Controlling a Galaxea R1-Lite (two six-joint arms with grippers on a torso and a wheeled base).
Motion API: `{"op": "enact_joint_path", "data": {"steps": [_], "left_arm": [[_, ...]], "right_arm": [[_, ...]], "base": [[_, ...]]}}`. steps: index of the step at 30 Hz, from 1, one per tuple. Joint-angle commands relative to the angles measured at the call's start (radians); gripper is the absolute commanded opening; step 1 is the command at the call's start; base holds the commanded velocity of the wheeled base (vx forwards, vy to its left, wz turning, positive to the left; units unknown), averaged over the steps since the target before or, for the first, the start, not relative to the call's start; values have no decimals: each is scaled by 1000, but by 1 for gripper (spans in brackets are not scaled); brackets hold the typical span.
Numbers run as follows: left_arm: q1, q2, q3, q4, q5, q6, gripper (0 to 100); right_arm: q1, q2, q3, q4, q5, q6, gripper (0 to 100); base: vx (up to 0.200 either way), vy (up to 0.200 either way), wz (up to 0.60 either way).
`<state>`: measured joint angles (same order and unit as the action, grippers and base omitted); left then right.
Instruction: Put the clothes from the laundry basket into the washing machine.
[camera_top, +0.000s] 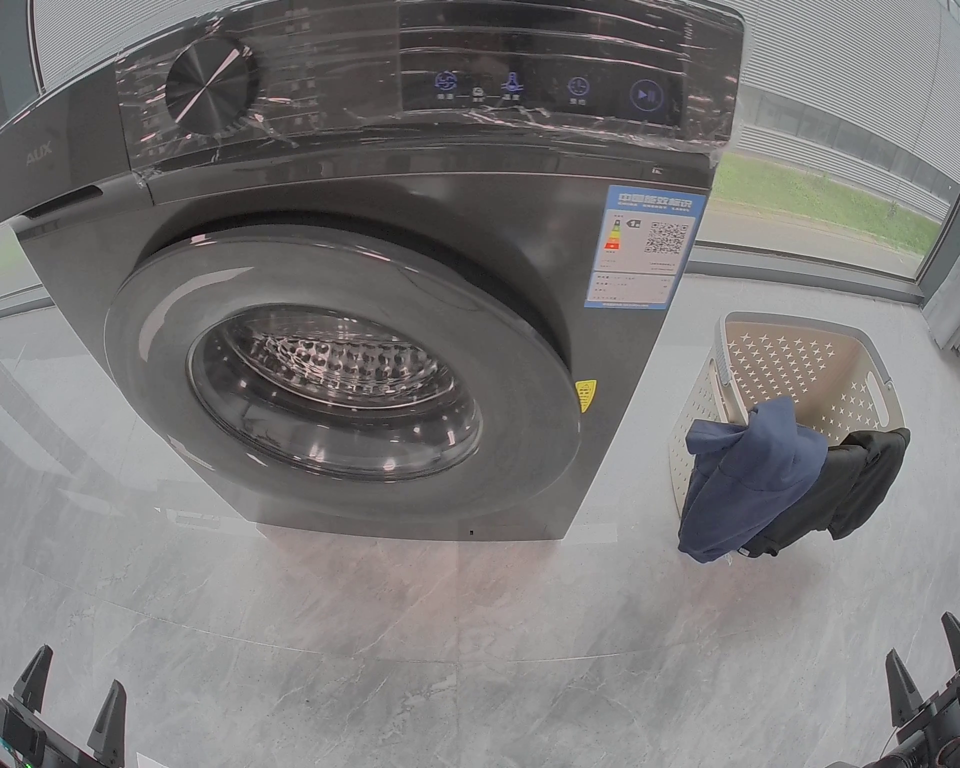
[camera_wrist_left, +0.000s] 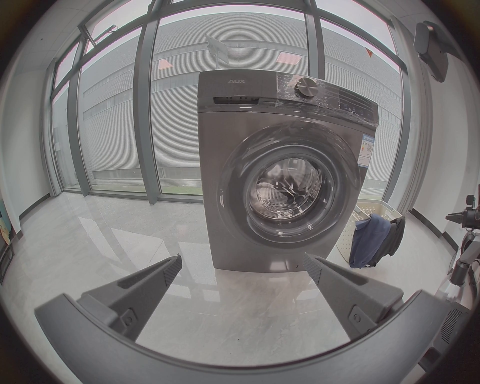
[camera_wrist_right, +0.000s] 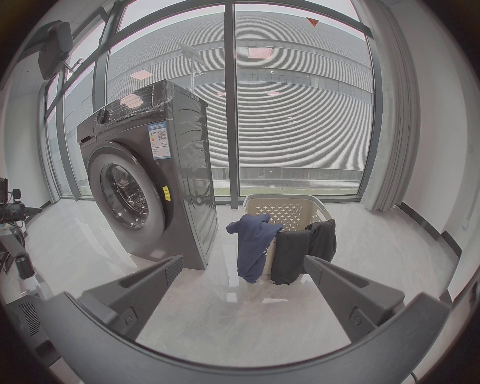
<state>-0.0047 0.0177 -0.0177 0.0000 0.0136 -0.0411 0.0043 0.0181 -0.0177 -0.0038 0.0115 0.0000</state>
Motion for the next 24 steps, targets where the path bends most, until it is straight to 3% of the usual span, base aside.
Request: {"op": "enact_joint_path", "data": {"steps": [1,7,16,19,24], "left_arm": [[0,-13,16,0,0,0,100],[0,-13,16,0,0,0,100],[0,-13,16,0,0,0,100],[0,-13,16,0,0,0,100],[0,-13,16,0,0,0,100]], "right_arm": [[0,-18,18,-1,1,0,100],[0,-18,18,-1,1,0,100],[0,-18,18,-1,1,-2,100],[0,-18,18,-1,1,-2,100],[0,-18,18,-1,1,-2,100]], "base": [[0,200,0],[0,200,0],[0,0,0],[0,0,-600],[0,200,0]]}}
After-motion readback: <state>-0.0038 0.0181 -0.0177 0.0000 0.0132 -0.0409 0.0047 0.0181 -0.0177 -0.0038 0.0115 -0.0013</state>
